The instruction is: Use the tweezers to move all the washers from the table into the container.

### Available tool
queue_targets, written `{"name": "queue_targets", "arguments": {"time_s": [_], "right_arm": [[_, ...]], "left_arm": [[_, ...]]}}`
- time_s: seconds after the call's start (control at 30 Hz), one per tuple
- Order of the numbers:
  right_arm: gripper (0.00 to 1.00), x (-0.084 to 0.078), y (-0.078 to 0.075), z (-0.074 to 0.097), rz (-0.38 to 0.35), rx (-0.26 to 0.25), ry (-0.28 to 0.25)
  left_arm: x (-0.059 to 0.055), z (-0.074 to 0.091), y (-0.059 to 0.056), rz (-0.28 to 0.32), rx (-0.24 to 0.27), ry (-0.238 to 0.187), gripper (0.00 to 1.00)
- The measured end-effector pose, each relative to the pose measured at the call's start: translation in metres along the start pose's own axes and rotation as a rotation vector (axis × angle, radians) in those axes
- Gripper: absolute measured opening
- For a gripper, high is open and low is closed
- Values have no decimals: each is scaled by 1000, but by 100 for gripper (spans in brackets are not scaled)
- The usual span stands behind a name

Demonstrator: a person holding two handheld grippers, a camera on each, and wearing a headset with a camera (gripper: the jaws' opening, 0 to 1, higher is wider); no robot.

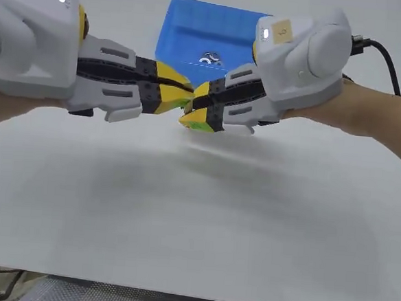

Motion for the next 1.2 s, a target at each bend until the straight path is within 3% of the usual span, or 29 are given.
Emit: {"name": "queue_targets", "arguments": {"time_s": [0.47, 0.57, 0.63, 0.83, 0.93, 1.03, 1.2], "right_arm": [[9, 0, 0, -1, 69, 4, 15], [9, 1, 1, -1, 81, -2, 16], [9, 1, 1, -1, 79, -5, 13], [9, 3, 1, 0, 61, -15, 9], [9, 8, 2, 3, 63, -26, 5], [9, 17, 5, 7, 53, -55, -27], [9, 31, 8, 15, 58, -86, -50]], "left_arm": [[0, -1, 2, -4, 10, 16, 5], [-1, -1, 2, 15, 18, 16, 6], [-1, -1, 2, 61, 28, 21, 7], [2, 2, -2, 79, 31, 15, 22], [2, 5, -5, 24, 46, 27, 29], [2, 10, -8, 19, 57, 35, 33], [6, 24, -8, 54, 140, -22, 55]]}}
Point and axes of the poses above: the centre of the closed fingertips' face, and the gripper's own axes: z roughly backward along the fingers, y roughly to its left, x roughly out of its top, the point moved 5 cm from there along z, roughly backward along the fingers, and after that the axes turned 2 degrees about x, right-handed, at the moved point
